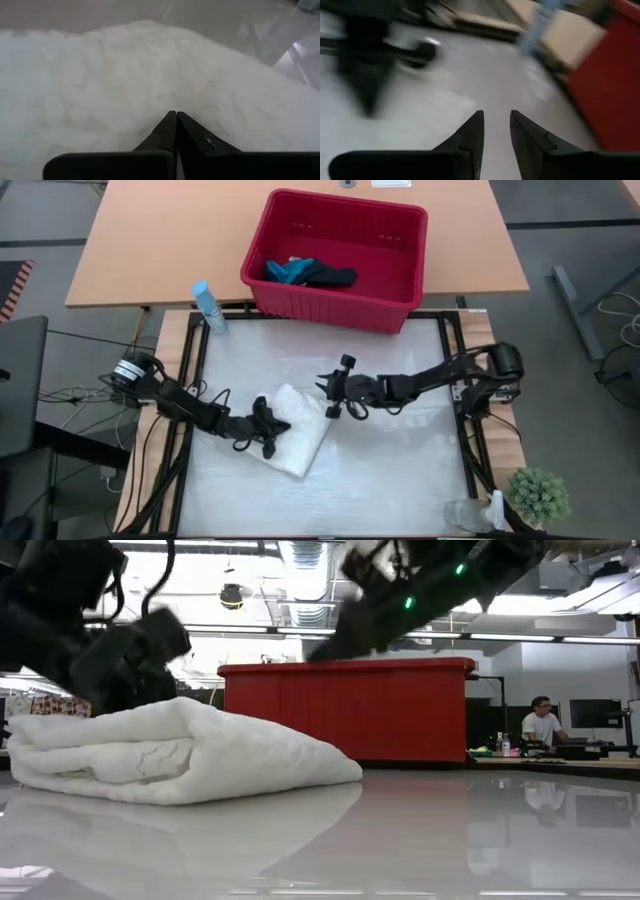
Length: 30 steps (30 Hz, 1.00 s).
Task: Fold Laundry from Bin
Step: Fold the white shirt
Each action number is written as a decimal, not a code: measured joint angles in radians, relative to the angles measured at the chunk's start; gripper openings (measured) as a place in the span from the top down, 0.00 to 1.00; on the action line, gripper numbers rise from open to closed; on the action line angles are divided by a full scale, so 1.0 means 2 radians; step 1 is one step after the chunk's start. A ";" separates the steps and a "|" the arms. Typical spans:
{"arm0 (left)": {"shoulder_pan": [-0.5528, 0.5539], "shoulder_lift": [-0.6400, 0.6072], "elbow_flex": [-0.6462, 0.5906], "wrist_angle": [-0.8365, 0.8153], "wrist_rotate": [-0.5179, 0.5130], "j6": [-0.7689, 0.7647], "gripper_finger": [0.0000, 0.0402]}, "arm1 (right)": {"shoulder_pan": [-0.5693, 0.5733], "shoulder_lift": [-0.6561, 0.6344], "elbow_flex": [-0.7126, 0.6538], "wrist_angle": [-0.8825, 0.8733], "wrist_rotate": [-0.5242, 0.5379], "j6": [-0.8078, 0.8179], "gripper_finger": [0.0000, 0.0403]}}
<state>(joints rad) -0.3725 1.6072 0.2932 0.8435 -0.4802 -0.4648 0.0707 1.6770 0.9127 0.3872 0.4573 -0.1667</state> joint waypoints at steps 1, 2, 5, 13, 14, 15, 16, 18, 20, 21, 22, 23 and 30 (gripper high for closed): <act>0.000 -0.011 0.000 0.000 0.005 0.006 1.00 | 0.004 -0.007 0.000 0.001 -0.024 0.004 0.71; 0.000 -0.024 0.000 0.000 0.010 0.013 1.00 | 0.009 -0.012 0.000 0.005 -0.054 0.010 0.71; 0.000 -0.066 0.000 0.006 0.022 0.032 1.00 | 0.025 -0.012 0.000 0.014 -0.151 0.018 0.71; -0.013 -0.163 0.001 -0.024 0.038 0.069 1.00 | 0.087 0.098 0.005 0.227 -0.216 0.026 0.71; -0.015 -0.170 0.001 -0.034 0.035 0.071 1.00 | 0.092 0.120 0.011 0.252 -0.216 0.023 0.71; -0.018 -0.177 0.001 -0.050 0.027 0.073 1.00 | 0.097 0.142 0.022 0.272 -0.216 0.020 0.71; -0.021 -0.184 0.001 -0.066 0.018 0.073 1.00 | 0.100 0.162 0.034 0.283 -0.216 0.019 0.71; -0.024 -0.191 0.001 -0.089 -0.002 0.063 1.00 | 0.104 0.197 0.065 0.287 -0.217 0.019 0.71; -0.028 -0.194 0.001 -0.114 -0.015 0.054 1.00 | 0.107 0.227 0.095 0.274 -0.217 0.019 0.71; -0.030 -0.195 0.001 -0.120 -0.015 0.051 1.00 | 0.108 0.241 0.108 0.265 -0.217 0.019 0.71; -0.031 -0.195 0.002 -0.125 -0.015 0.045 1.00 | 0.107 0.256 0.121 0.259 -0.217 0.020 0.71; -0.032 -0.195 0.002 -0.133 -0.015 0.041 1.00 | 0.107 0.268 0.132 0.250 -0.217 0.021 0.71; -0.033 -0.195 0.002 -0.171 -0.031 0.013 1.00 | 0.093 0.331 0.174 0.203 -0.223 0.069 0.71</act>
<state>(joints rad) -0.4385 1.2175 0.2962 0.5014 -0.5425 -0.4397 0.2569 2.3389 1.2598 0.7922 0.0120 -0.0277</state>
